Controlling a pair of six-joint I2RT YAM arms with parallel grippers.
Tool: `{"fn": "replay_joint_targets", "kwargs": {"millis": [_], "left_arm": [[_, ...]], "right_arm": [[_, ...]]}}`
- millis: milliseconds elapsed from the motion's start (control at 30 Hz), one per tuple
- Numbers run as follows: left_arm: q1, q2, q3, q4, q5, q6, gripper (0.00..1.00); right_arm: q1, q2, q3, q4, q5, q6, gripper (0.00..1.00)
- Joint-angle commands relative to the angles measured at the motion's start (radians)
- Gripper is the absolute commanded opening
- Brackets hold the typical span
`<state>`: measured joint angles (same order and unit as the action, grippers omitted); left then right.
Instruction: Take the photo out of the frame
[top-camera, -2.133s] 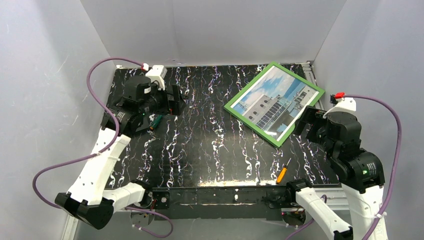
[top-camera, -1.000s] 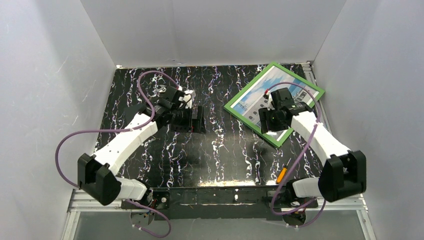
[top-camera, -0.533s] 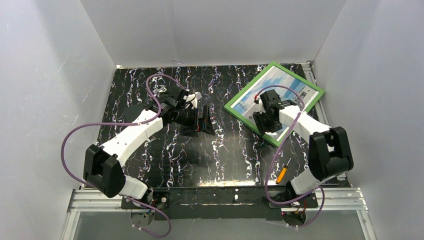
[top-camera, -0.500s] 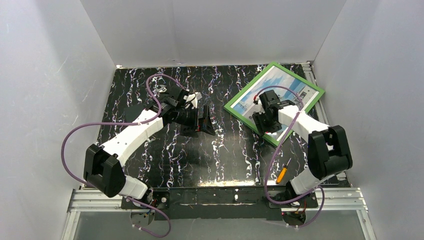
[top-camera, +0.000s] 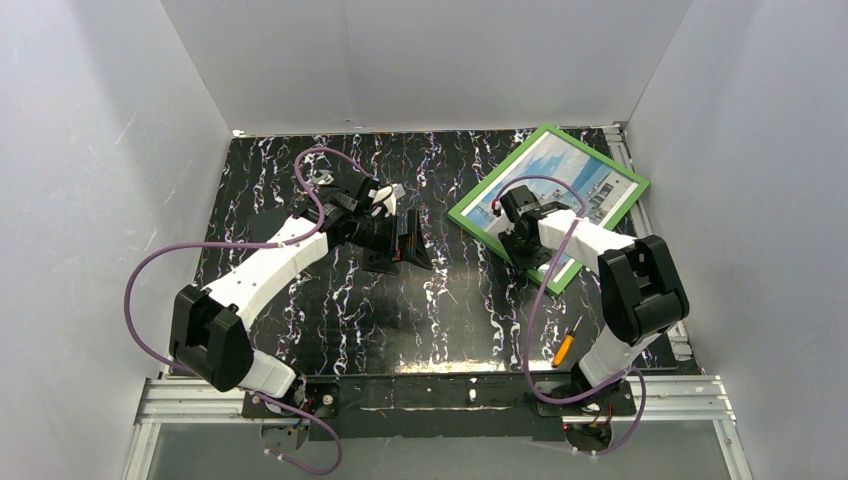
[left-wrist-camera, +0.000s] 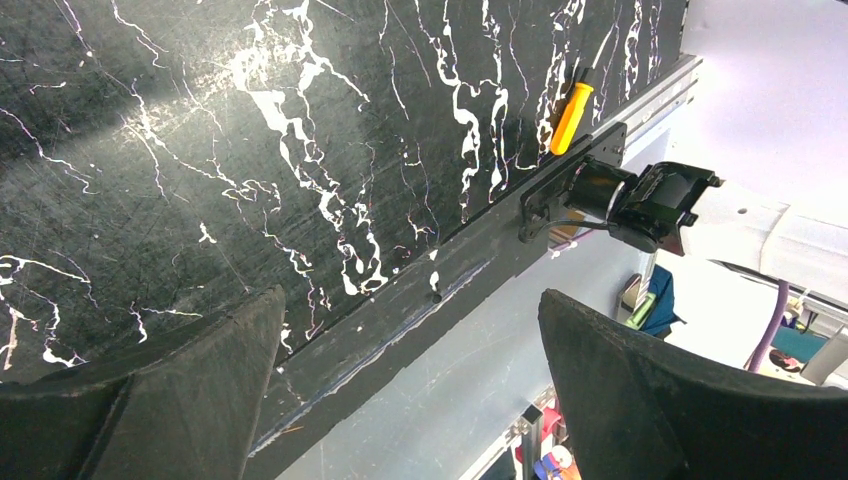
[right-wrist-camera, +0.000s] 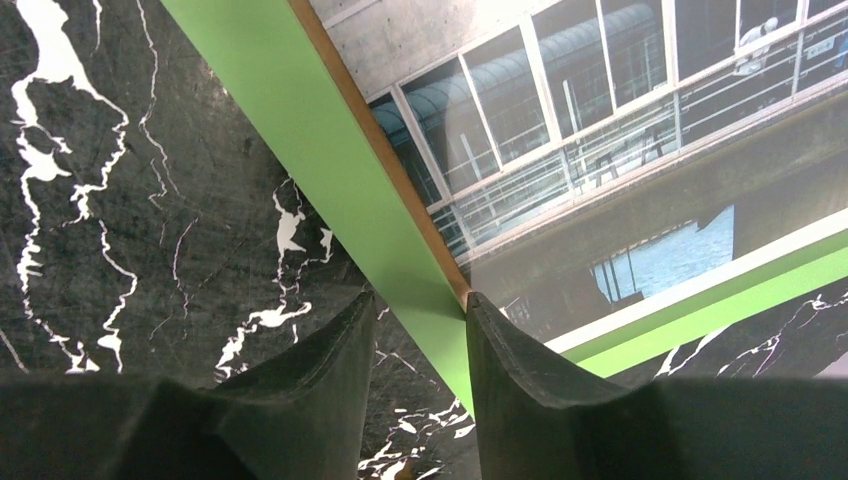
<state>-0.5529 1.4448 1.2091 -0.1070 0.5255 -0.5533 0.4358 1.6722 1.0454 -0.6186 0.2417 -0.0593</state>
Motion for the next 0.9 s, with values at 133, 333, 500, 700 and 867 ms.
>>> {"fn": "replay_joint_targets", "kwargs": {"millis": [133, 333, 500, 700, 867], "left_arm": [[-0.003, 0.005, 0.021, -0.061, 0.051, -0.015, 1.0], [-0.002, 0.003, 0.024, -0.065, 0.047, -0.015, 1.0], [-0.002, 0.005, 0.017, -0.064, 0.033, -0.027, 1.0], [0.02, 0.009, -0.026, -0.014, 0.022, -0.112, 1.0], [0.053, 0.045, -0.097, 0.114, 0.082, -0.288, 1.0]], "right_arm": [[0.015, 0.066, 0.028, 0.045, 0.012, -0.009, 0.44], [0.061, 0.05, 0.024, 0.04, 0.026, 0.015, 0.29], [0.148, 0.008, 0.026, 0.002, 0.099, 0.082, 0.09], [0.196, -0.083, 0.024, -0.038, 0.097, 0.197, 0.01], [0.221, -0.193, 0.026, -0.039, 0.016, 0.295, 0.01]]}}
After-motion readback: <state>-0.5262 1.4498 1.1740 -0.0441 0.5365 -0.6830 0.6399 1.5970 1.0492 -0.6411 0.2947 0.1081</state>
